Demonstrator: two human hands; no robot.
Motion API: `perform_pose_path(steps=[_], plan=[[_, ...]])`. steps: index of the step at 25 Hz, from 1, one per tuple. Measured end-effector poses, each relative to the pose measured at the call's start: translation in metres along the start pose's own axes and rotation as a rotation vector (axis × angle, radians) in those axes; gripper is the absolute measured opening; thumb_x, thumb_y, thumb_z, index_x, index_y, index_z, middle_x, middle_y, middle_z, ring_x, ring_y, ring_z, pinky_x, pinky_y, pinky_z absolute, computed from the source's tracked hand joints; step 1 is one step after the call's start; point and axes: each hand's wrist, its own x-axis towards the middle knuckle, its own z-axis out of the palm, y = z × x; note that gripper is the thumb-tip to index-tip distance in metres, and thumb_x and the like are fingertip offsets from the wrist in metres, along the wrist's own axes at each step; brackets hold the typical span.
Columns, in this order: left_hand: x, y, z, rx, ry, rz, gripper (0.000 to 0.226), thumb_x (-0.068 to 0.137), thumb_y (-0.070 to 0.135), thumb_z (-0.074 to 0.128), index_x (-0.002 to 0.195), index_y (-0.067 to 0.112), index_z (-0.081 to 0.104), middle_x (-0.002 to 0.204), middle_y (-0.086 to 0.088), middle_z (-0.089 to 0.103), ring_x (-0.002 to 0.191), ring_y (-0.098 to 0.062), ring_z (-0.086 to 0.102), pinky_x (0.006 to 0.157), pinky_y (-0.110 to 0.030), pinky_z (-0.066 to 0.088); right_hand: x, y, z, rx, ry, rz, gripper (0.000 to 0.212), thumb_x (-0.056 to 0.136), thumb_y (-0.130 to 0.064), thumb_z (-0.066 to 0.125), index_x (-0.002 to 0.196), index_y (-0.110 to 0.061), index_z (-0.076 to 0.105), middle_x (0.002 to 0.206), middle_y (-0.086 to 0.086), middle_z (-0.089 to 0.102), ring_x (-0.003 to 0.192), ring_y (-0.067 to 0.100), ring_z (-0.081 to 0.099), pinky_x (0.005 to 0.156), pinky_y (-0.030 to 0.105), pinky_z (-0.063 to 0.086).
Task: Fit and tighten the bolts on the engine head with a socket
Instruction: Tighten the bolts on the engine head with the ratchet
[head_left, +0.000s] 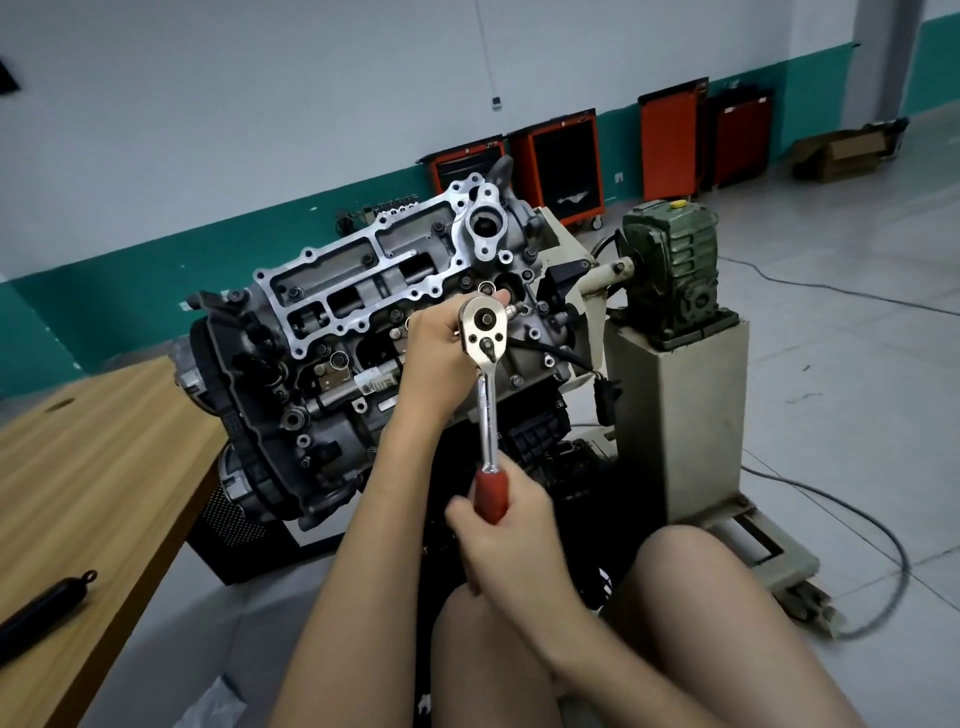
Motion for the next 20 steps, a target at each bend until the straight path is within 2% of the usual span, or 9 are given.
perform_pose_path(steps=[2,4,8,10,12,14,16,18,20], plan=[[0.0,0.003,0.0,-0.013,-0.013,0.009,0.022,0.089,0.015,0.063,0.079,0.034,0.058,0.056,0.019,0.063,0.046,0.011,0.04,0.054,-0.006,0.033,0.012,-0.009,-0.051,-0.238,-0.122,-0.068,0.035,0.073,-0.004,0.062,0.058,-0.022,0.036,0.049,-0.008,0.036,0.045,0.005,0.032,0.045,0.024,0.031],[0.002,0.005,0.003,-0.002,-0.008,0.009,0.035,0.09,0.013,0.061,0.063,0.035,0.066,0.044,0.021,0.053,0.044,0.006,0.039,0.05,-0.009,0.032,0.043,-0.034,-0.108,-0.593,-0.267,-0.146,0.039,0.076,0.002,0.064,0.058,-0.022,0.038,0.05,-0.01,0.039,0.043,0.003,0.036,0.046,0.021,0.032],[0.005,0.0,0.001,0.002,0.052,-0.008,0.037,0.09,0.007,0.06,0.058,0.025,0.06,0.041,0.021,0.045,0.044,0.003,0.039,0.047,-0.009,0.031,0.108,-0.084,-0.153,-1.093,-0.294,-0.318,0.029,0.079,-0.005,0.063,0.064,-0.023,0.046,0.055,-0.004,0.049,0.049,0.012,0.05,0.05,0.032,0.044],[0.004,-0.005,0.001,-0.018,0.045,-0.056,0.039,0.089,0.005,0.059,0.056,0.023,0.061,0.045,0.017,0.05,0.052,-0.001,0.044,0.051,-0.019,0.039,0.093,-0.068,-0.145,-0.968,-0.24,-0.298,0.03,0.076,-0.002,0.063,0.063,-0.022,0.045,0.053,-0.006,0.047,0.048,0.011,0.046,0.05,0.032,0.04],[0.0,-0.001,0.003,-0.008,0.047,-0.025,0.03,0.09,0.01,0.061,0.062,0.02,0.06,0.045,0.008,0.049,0.05,0.0,0.044,0.051,-0.024,0.039,0.05,-0.036,-0.105,-0.622,-0.174,-0.235,0.036,0.074,0.002,0.064,0.061,-0.02,0.04,0.05,-0.01,0.04,0.046,0.004,0.035,0.05,0.027,0.033],[0.0,0.003,0.006,-0.012,0.067,0.012,0.023,0.091,0.014,0.061,0.069,0.022,0.056,0.047,0.007,0.048,0.046,0.008,0.043,0.053,-0.01,0.035,0.01,-0.01,-0.049,-0.235,-0.084,-0.094,0.033,0.074,-0.004,0.063,0.061,-0.022,0.039,0.05,-0.008,0.037,0.046,0.005,0.032,0.047,0.027,0.031],[0.001,0.005,0.004,-0.014,0.053,-0.002,0.04,0.09,0.014,0.062,0.053,0.029,0.059,0.041,0.018,0.043,0.044,0.009,0.04,0.055,-0.007,0.032,-0.001,-0.001,0.004,0.002,-0.002,0.006,0.023,0.07,-0.015,0.057,0.06,-0.026,0.039,0.05,-0.006,0.035,0.046,0.013,0.034,0.045,0.032,0.034],[0.001,0.005,0.0,-0.008,0.006,-0.028,0.049,0.09,0.014,0.063,0.044,0.032,0.055,0.04,0.022,0.041,0.044,0.006,0.036,0.054,-0.008,0.031,0.0,-0.003,0.008,-0.007,-0.004,0.02,0.02,0.069,-0.015,0.055,0.061,-0.026,0.039,0.05,-0.006,0.035,0.047,0.015,0.034,0.046,0.033,0.034],[0.001,0.005,-0.001,-0.014,-0.015,-0.031,0.035,0.09,0.014,0.062,0.056,0.022,0.057,0.04,0.022,0.043,0.043,0.005,0.038,0.052,-0.006,0.031,0.014,-0.008,-0.042,-0.241,-0.089,-0.057,0.025,0.073,-0.006,0.06,0.063,-0.019,0.04,0.052,-0.006,0.037,0.047,0.01,0.033,0.048,0.03,0.033]])
